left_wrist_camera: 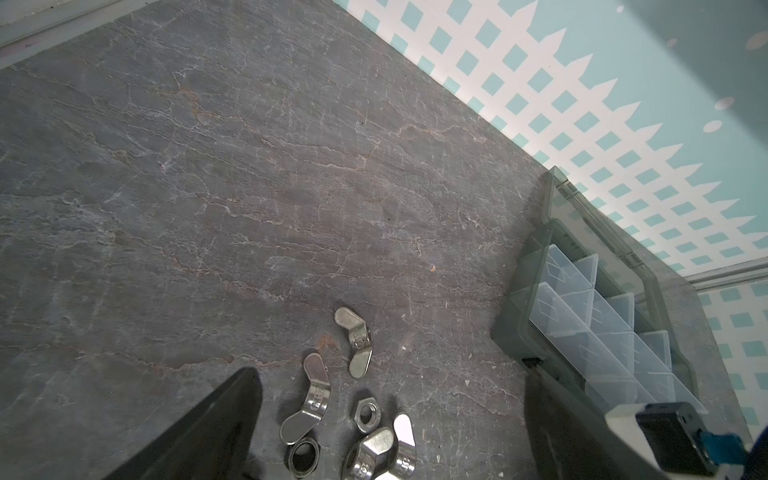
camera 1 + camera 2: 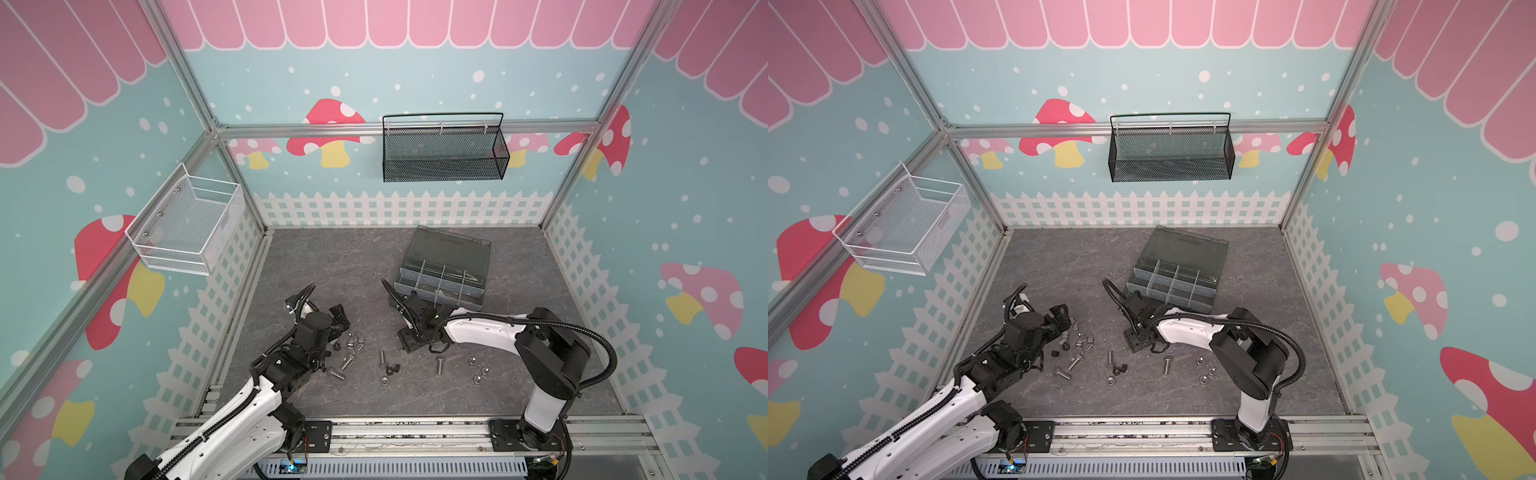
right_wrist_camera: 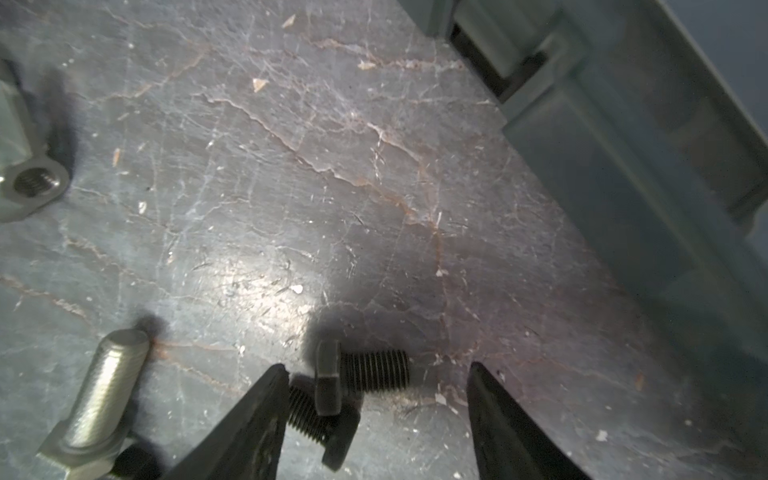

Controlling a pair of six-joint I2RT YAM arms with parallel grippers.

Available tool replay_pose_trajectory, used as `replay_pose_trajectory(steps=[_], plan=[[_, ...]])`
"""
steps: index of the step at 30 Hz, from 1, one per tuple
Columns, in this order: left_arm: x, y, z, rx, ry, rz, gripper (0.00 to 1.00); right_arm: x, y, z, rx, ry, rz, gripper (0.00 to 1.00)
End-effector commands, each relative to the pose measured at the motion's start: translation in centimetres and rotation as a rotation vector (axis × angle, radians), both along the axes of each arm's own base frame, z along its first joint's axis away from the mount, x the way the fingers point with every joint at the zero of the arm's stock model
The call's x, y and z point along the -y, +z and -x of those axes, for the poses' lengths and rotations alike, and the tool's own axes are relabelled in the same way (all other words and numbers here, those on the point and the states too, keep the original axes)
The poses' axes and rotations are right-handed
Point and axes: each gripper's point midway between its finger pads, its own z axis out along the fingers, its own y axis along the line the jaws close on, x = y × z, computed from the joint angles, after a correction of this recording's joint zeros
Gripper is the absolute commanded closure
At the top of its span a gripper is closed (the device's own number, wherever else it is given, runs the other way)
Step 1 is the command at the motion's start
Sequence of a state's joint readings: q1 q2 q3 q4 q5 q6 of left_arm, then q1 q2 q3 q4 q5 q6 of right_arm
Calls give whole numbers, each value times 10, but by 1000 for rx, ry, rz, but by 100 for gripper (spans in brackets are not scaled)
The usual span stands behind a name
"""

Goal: Sort the screws and nuts into containers
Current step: 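Move the right gripper back down to the remaining black bolts, then close the right gripper on a black bolt and lift it over the organizer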

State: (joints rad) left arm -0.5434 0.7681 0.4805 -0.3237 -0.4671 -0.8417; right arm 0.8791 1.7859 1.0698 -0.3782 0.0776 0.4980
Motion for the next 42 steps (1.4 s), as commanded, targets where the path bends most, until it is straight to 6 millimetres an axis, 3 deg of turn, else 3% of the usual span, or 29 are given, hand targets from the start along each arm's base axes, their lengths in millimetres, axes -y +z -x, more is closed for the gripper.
replay_pose_trajectory(steps=[1,13,21,30,42], plan=[[-3,0,0,2,17,18,1,-3,-4,0,-11,12,20,34],[-5,2,-1,7,24,17,1,0,-18,7,-60,23,63,50],[-6,-1,0,1,27,17,1,3,-15,11,-58,24,89,51],[-7,-3,0,-3,28,19,1,3,-25,14,-72,29,113,57],[-8,-3,0,-3,32,23,1,4,-14,5,-23,4,115,82]])
